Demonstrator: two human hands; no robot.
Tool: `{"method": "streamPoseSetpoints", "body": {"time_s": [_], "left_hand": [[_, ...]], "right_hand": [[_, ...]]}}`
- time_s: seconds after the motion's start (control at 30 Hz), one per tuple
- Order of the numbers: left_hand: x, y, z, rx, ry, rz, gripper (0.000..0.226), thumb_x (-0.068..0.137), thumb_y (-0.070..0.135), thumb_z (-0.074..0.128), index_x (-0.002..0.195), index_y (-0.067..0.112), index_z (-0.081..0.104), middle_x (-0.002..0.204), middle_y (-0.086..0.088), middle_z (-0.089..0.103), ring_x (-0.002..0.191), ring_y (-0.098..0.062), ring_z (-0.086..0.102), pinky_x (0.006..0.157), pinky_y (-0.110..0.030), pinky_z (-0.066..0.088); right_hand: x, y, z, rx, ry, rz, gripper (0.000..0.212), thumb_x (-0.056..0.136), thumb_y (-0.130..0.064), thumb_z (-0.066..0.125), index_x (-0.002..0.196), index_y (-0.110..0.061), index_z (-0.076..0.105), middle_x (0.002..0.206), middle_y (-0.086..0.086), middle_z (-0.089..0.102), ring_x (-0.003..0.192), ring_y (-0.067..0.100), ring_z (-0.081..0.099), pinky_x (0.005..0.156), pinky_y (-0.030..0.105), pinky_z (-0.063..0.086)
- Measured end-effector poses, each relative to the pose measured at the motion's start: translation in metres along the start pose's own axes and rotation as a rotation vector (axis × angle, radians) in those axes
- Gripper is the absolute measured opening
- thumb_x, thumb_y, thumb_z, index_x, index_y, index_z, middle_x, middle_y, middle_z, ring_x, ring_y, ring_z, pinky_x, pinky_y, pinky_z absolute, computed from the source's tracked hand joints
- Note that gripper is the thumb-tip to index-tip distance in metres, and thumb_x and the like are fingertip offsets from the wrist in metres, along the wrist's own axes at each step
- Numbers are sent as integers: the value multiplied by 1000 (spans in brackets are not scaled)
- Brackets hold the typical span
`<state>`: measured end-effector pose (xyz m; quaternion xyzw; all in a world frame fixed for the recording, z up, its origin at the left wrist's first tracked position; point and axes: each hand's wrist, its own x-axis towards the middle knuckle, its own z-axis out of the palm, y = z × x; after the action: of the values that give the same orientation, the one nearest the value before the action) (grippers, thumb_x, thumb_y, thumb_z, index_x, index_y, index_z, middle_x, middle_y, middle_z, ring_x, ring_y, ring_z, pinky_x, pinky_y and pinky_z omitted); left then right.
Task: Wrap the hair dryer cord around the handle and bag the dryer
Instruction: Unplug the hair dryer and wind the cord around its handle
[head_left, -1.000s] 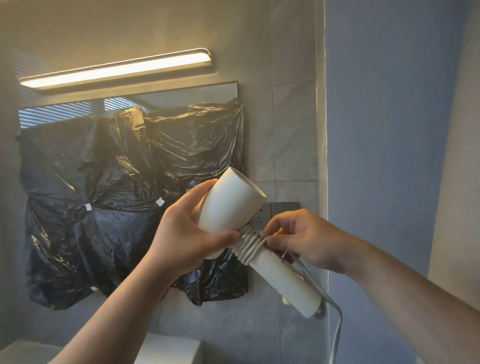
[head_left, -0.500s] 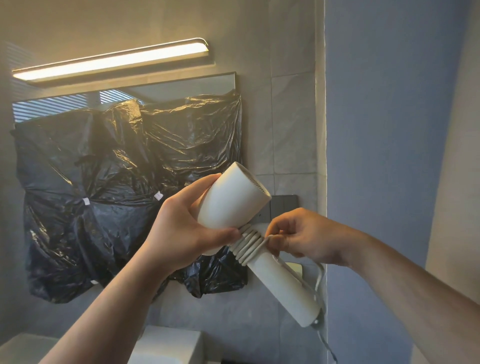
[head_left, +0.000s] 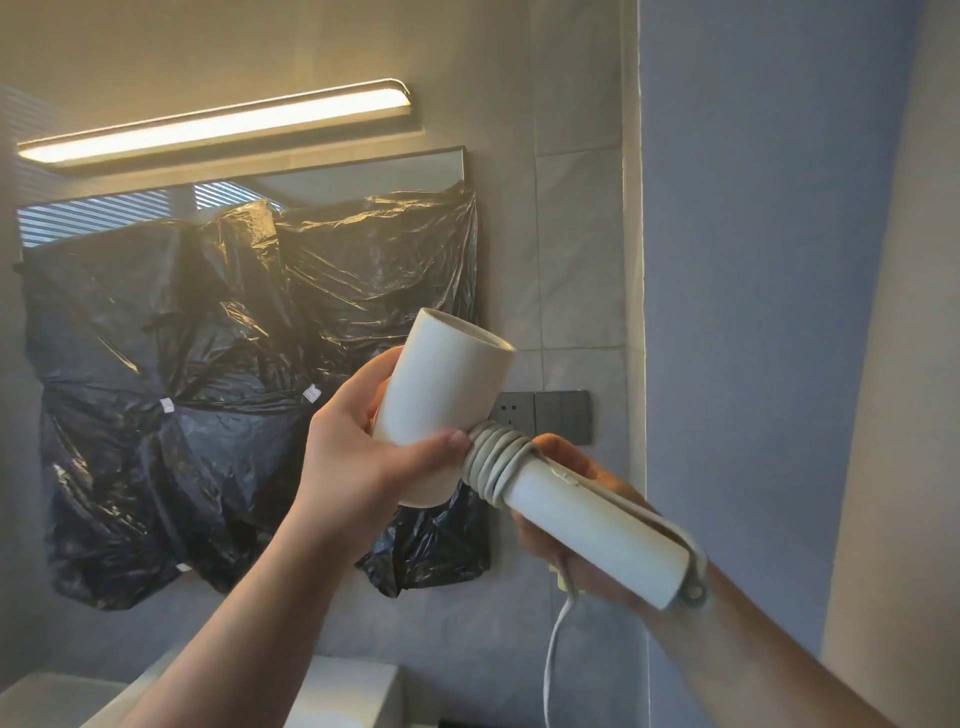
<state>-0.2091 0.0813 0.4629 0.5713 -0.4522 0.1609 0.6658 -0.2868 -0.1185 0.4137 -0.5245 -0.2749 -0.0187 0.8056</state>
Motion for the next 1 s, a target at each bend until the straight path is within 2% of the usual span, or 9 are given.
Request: {"method": "streamPoseSetpoints", "body": {"time_s": [0.1,0.2,0.33,0.5,0.57,0.7,0.8,0.9,1.0], "left_hand": [[-4,-3,5,12,73,-6,73,51,39,86,121,36,66,105,-4,74,94,-28,71,72,-53,61],[-10,-7,13,44,175,-25,66,54,34,87,117,37,67,98,-1,74,87,-27,71,69,-56,60],[-11,-11,17,100,294,-22,49,62,26,86,103,42,67,89,3,72,80,-22,68,69,-54,59],[-12,-22,14,236,374,-42,63,61,39,85,120,35,61,98,6,71,87,-17,68,73,-49,60],[-11,-25,13,292,392,-46,71,61,45,84,126,35,57,104,6,70,92,-19,68,75,-49,60],[-13,-24,16,385,405,-27,72,63,46,84,128,37,53,105,11,68,95,-16,65,80,-44,57],[-15,-22,21,462,393,-15,76,64,50,82,132,39,49,107,11,66,98,-19,62,82,-38,54],[-14,-20,22,490,366,-8,84,62,54,77,139,37,46,114,10,65,102,-18,61,82,-34,51],[-11,-18,19,506,328,-15,91,60,53,74,144,34,45,123,10,64,108,-16,60,85,-31,49]], "right_hand": [[3,24,14,324,194,-130,16,88,-14,50,101,-13,59,74,10,59,58,17,58,48,22,46],[7,32,34,190,467,-220,15,78,-2,56,91,-10,55,66,7,48,46,8,37,40,17,24],[8,41,52,-69,675,-199,16,92,0,50,99,-8,62,70,11,60,43,9,35,40,19,23],[2,40,63,-658,657,-103,33,97,-7,46,94,-31,68,74,-1,63,46,4,43,45,15,33],[0,33,65,-924,666,-37,23,94,-12,52,94,-28,69,79,-7,69,66,1,60,62,11,42],[0,18,66,-1189,658,-10,16,93,-19,55,103,-23,67,92,-10,67,93,11,61,88,22,47],[1,11,65,-1334,634,-42,13,92,-19,55,93,-19,68,81,-8,64,79,11,57,74,21,48],[1,3,61,-1484,579,-33,12,90,-19,57,81,-19,65,65,-12,52,64,10,50,54,14,35],[2,-10,59,-1609,514,-37,8,86,-21,61,84,-28,65,70,-10,57,68,13,54,57,21,40]]}}
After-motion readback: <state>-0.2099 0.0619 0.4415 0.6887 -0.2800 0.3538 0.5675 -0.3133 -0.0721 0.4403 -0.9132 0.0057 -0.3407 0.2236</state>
